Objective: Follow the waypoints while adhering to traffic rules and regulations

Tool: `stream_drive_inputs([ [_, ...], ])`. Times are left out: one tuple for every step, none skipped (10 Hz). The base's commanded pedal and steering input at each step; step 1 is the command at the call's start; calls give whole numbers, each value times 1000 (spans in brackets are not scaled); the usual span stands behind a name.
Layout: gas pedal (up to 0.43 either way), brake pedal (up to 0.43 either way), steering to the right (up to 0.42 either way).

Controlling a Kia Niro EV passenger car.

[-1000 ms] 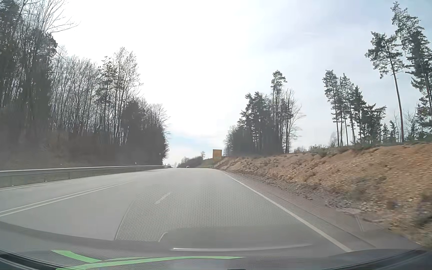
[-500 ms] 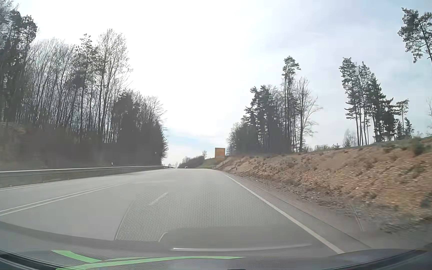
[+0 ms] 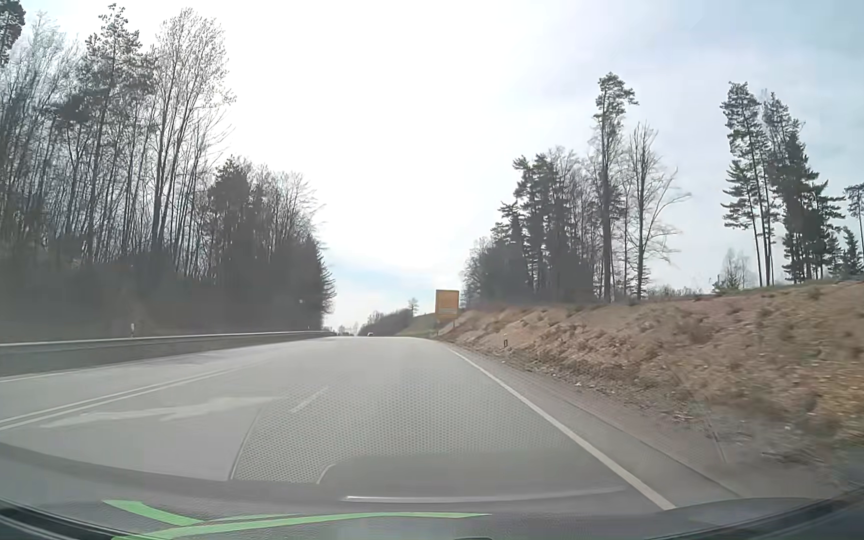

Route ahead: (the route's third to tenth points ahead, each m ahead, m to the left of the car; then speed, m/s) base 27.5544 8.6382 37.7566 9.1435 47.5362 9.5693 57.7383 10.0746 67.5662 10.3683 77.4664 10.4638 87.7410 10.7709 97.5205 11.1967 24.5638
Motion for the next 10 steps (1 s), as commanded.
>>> stream_drive_inputs([
  [311,0,-3],
  [311,0,-4],
  [311,0,-4],
  [311,0,-5],
  [311,0,-5],
  [311,0,-5],
  [311,0,-5],
  [311,0,-5],
  [311,0,-5],
  [311,0,-5],
])
